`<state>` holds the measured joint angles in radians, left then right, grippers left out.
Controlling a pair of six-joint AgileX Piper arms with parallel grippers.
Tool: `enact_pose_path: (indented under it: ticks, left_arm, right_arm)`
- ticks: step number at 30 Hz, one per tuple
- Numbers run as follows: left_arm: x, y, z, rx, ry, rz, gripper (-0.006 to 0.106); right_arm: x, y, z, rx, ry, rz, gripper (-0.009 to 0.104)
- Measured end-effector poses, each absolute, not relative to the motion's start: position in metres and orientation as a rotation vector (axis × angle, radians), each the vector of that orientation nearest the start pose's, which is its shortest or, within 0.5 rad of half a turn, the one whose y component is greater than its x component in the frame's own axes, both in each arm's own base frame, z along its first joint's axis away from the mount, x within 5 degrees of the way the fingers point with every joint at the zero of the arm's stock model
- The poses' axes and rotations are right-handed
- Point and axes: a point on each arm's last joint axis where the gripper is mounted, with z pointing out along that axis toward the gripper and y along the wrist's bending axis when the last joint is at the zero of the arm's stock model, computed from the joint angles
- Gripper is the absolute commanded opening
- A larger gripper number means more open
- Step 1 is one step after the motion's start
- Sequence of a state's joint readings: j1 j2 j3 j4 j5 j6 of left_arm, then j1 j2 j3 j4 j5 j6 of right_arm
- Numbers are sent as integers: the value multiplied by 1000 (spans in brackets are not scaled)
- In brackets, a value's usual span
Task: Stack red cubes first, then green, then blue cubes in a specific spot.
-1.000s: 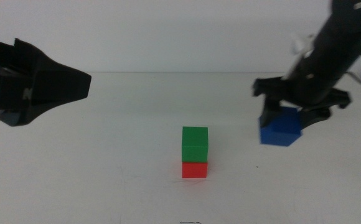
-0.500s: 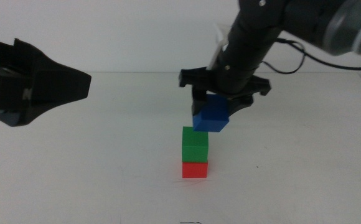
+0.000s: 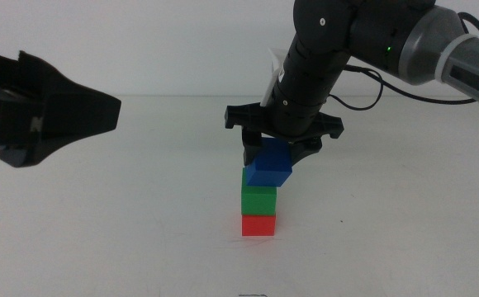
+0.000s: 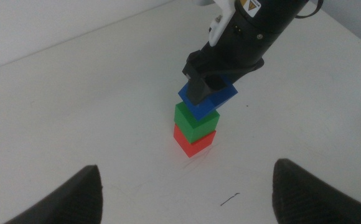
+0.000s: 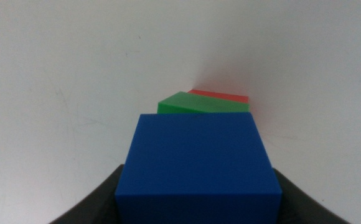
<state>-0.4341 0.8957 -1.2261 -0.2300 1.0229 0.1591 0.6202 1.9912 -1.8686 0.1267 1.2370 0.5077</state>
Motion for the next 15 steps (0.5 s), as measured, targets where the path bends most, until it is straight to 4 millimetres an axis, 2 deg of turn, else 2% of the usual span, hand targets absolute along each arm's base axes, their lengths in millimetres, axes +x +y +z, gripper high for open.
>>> enact_pose_path:
  ticks: [15]
  left_arm:
    - [127, -78, 439, 621, 2094, -436, 94]
  right_arm:
    - [341, 265, 286, -152, 2938, 378, -1]
